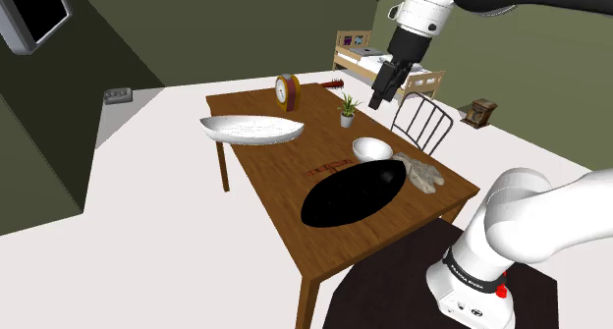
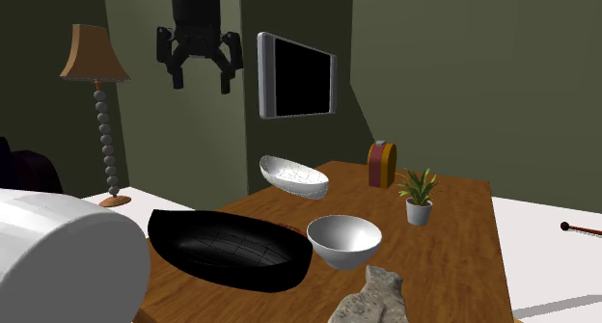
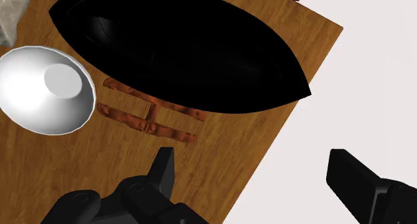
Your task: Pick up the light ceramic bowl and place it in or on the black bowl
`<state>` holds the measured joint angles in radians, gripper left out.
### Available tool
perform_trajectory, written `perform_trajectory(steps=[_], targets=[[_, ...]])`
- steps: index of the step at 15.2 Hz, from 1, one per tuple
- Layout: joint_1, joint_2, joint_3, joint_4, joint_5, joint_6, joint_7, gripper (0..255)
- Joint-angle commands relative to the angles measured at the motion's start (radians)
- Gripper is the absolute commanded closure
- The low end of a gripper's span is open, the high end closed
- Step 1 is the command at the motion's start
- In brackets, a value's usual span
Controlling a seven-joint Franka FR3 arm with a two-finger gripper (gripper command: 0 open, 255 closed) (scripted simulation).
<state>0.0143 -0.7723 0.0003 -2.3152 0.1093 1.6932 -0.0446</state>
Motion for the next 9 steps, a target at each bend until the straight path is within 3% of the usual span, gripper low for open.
perform_trajectory(steps=[1,9], targets=[[0.000,0.000,0.000,0.000,0.000,0.000,0.000,0],[-0.060,0.071,-0.018,-0.174,-0.095,0.234,-0.032,0]])
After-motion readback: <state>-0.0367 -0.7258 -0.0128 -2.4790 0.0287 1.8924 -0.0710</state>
